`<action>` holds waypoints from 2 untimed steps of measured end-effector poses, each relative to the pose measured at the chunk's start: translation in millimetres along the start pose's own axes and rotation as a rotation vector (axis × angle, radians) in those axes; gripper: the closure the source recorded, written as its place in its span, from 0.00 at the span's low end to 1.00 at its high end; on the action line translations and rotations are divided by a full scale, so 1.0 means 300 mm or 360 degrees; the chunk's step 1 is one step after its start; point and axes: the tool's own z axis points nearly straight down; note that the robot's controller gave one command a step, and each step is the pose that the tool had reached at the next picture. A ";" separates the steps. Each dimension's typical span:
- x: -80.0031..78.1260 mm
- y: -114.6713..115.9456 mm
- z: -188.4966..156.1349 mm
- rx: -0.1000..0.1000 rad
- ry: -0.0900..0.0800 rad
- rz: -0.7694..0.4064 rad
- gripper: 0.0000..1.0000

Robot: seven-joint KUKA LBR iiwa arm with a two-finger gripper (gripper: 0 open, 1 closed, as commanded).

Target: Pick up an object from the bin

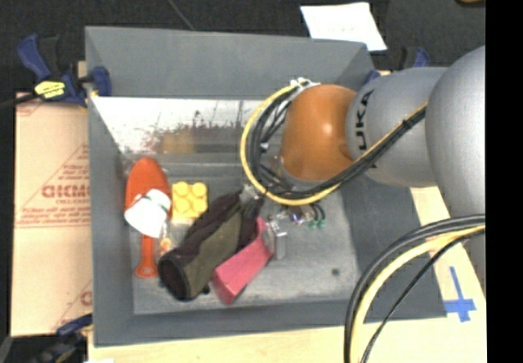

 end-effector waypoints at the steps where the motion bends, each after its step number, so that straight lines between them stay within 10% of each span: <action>1: 0.012 -0.021 -0.064 0.0003 -0.0013 -0.0387 0.00; 2: -0.021 -0.012 -0.304 0.0000 -0.0013 -0.0053 0.00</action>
Offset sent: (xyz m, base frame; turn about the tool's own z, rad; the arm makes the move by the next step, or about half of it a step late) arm 0.0045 -0.0013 0.0883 -0.0345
